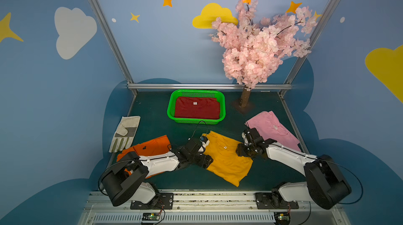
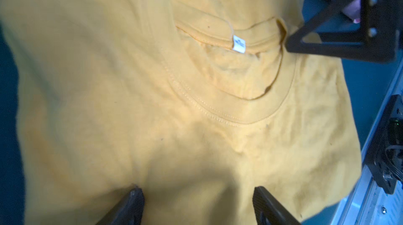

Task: Put the folded t-shirts into the basket
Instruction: Adjust the T-shirt at the center of the board.

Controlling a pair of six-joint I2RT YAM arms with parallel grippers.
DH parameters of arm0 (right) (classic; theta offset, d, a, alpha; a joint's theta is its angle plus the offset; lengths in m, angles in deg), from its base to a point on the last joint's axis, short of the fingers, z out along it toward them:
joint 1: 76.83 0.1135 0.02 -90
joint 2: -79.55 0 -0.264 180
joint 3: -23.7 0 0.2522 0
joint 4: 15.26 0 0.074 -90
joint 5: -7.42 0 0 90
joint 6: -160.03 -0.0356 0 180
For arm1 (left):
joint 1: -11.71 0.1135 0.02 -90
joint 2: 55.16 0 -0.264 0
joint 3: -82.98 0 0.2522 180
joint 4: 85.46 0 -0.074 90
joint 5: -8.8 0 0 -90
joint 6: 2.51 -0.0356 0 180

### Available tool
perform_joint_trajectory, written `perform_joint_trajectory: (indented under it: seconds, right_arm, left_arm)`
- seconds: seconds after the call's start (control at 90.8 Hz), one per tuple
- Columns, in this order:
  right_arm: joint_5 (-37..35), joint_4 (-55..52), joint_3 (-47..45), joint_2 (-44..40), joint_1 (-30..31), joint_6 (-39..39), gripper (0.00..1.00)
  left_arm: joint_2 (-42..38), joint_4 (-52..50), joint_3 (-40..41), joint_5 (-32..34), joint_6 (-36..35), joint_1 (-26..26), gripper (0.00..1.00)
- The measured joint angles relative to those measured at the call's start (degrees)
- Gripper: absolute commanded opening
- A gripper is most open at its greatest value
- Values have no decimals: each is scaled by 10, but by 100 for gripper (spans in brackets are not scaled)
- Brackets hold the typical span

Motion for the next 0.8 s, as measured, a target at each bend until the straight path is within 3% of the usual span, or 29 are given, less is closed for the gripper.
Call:
perform_joint_trajectory:
  seconds: [0.154,0.33,0.496,0.595,0.672,0.804]
  right_arm:
    - [30,6,83,78,10,37,61]
    - [35,-5,105,70,9,78,75]
    - [12,-34,104,55,-14,101,79]
    - [8,-43,103,55,-19,105,79]
    - [9,-45,103,59,-16,108,78]
    - [9,-45,102,68,-12,111,76]
  left_arm:
    - [-83,-19,57,0,27,-30,82]
    - [-227,-73,106,27,44,-36,84]
    - [-332,-87,105,80,37,28,88]
    - [-320,-86,92,81,30,107,89]
    - [-260,-87,68,68,21,162,88]
    - [-146,-91,17,46,6,193,88]
